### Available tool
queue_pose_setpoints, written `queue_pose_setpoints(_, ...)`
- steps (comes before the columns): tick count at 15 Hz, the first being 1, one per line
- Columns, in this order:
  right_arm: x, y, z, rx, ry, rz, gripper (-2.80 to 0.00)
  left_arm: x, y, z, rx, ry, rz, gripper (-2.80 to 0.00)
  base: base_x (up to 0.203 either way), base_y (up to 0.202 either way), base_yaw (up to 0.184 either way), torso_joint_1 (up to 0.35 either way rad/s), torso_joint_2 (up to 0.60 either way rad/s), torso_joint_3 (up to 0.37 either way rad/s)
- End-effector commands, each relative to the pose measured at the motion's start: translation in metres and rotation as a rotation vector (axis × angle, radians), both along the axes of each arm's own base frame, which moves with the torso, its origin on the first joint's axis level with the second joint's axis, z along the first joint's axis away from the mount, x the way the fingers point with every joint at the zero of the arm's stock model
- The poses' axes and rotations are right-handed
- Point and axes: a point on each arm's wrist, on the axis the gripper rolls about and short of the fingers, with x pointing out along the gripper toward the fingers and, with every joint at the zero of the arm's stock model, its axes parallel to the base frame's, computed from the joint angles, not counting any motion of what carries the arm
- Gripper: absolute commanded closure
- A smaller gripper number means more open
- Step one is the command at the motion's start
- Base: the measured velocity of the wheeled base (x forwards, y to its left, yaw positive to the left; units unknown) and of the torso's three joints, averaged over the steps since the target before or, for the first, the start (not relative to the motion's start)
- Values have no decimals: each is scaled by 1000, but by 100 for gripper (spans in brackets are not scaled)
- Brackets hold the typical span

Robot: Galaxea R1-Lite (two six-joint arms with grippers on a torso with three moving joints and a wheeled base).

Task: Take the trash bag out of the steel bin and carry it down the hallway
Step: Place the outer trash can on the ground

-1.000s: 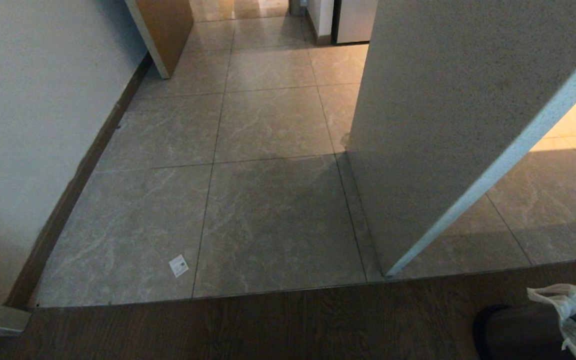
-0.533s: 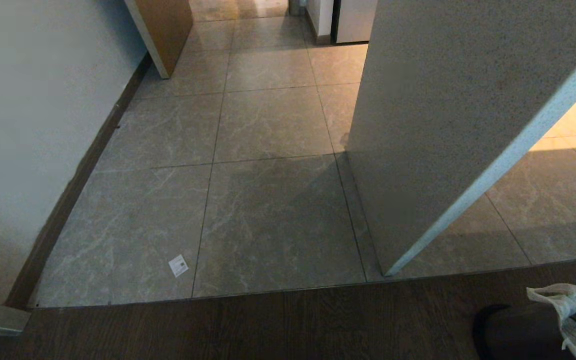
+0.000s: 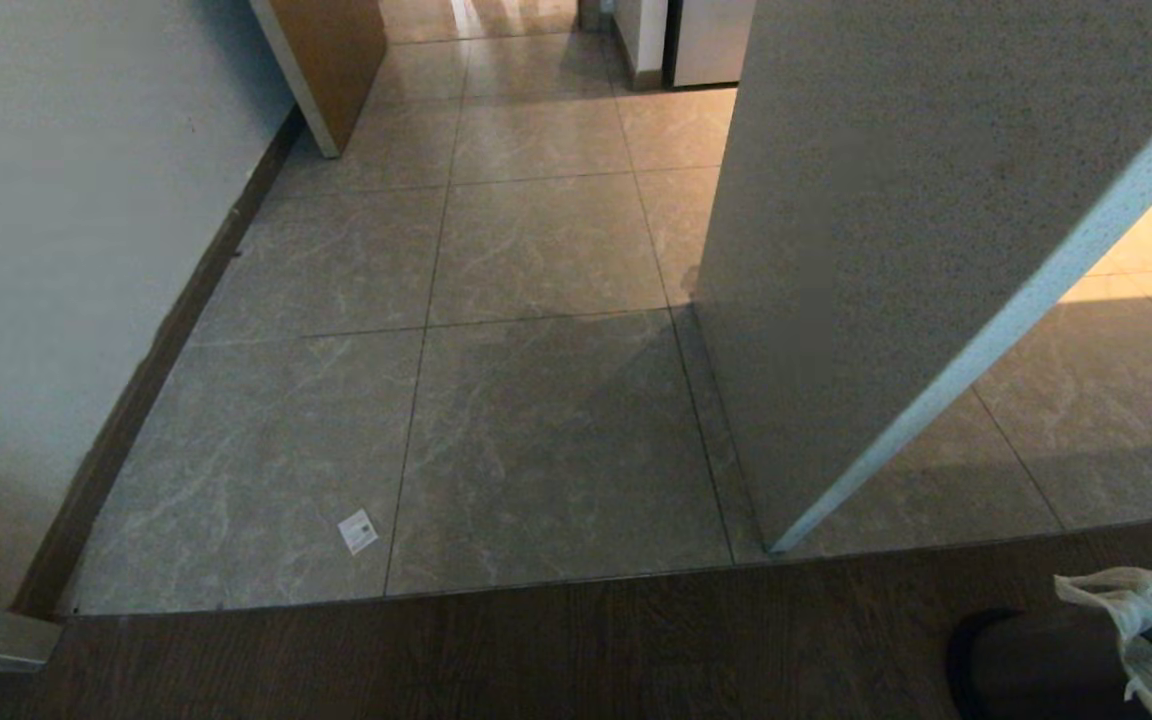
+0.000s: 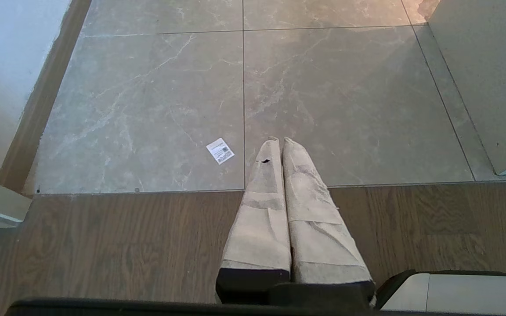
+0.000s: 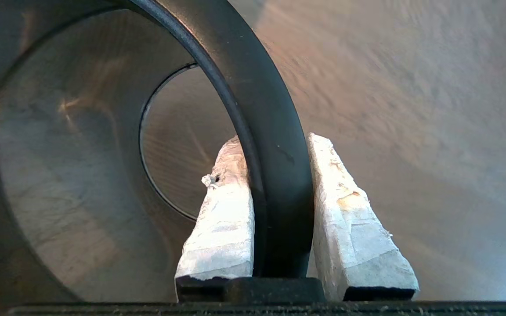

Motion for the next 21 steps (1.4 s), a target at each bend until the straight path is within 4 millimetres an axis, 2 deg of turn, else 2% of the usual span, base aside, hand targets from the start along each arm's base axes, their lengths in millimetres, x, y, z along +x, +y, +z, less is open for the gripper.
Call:
queue_pose_setpoints(1, 0, -1, 0, -23, 15, 8, 0, 0, 0, 0, 0, 1, 1, 0, 0, 0, 0, 0, 0, 0)
queue_pose_setpoints(12, -2, -4, -1, -97, 66, 34, 0, 0, 0, 0, 0, 1, 1, 0, 0, 0, 0, 0, 0, 0)
queue_pose_setpoints(13, -2, -4, -1, -103, 79, 43, -228, 0, 0, 0, 0, 1, 1, 0, 0, 0, 0, 0, 0, 0)
queue_pose_setpoints(14, -2, -3, -1, -106, 89, 50, -280, 0, 0, 0, 0, 1, 1, 0, 0, 0, 0, 0, 0, 0)
queue_pose_setpoints(15, -2, -3, -1, -108, 92, 54, -280, 0, 0, 0, 0, 1, 1, 0, 0, 0, 0, 0, 0, 0)
queue_pose_setpoints(16, -2, -4, -1, -111, 91, 55, -46, 0, 0, 0, 0, 1, 1, 0, 0, 0, 0, 0, 0, 0)
queue_pose_setpoints(17, -2, -4, -1, -111, 90, 54, 0, 0, 0, 0, 0, 1, 1, 0, 0, 0, 0, 0, 0, 0)
queue_pose_setpoints(21, -3, -3, 2, -124, 95, 54, 0, 0, 0, 0, 0, 1, 1, 0, 0, 0, 0, 0, 0, 0)
